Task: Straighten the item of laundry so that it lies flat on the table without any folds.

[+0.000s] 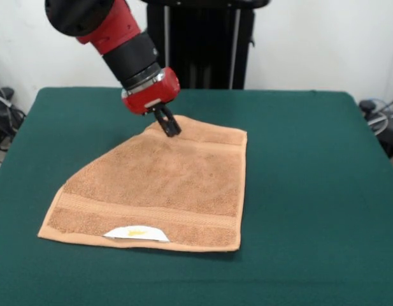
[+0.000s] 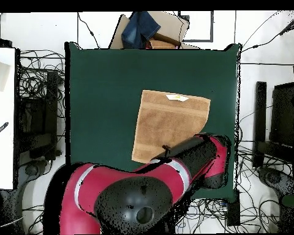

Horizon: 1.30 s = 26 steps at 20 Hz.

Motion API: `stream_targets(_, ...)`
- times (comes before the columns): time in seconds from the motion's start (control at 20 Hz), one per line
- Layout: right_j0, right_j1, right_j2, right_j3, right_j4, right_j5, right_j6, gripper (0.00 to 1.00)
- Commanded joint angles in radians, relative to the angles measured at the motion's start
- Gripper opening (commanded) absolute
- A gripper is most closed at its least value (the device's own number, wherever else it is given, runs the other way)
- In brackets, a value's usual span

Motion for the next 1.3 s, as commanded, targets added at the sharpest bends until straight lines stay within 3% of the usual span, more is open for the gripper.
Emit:
stream_targets(0.05, -0.036, -0.027, 0.077, -0.003, -0.126, -0.059, -0.124, 0.0)
stream_targets(0.3, -0.053, -0.066, 0.108, -0.008, -0.055, 0.001, -0.076, 0.0)
stream_targets(0.5, -0.031, -0.074, 0.111, -0.03, -0.087, -0.006, 0.007, 0.0)
stream_targets(0.8, 0.001, -0.076, 0.15, -0.053, -0.04, 0.049, 0.07, 0.0)
stream_targets(1.3, 0.076, -0.035, 0.167, -0.133, -0.033, 0.105, 0.16, 0.0)
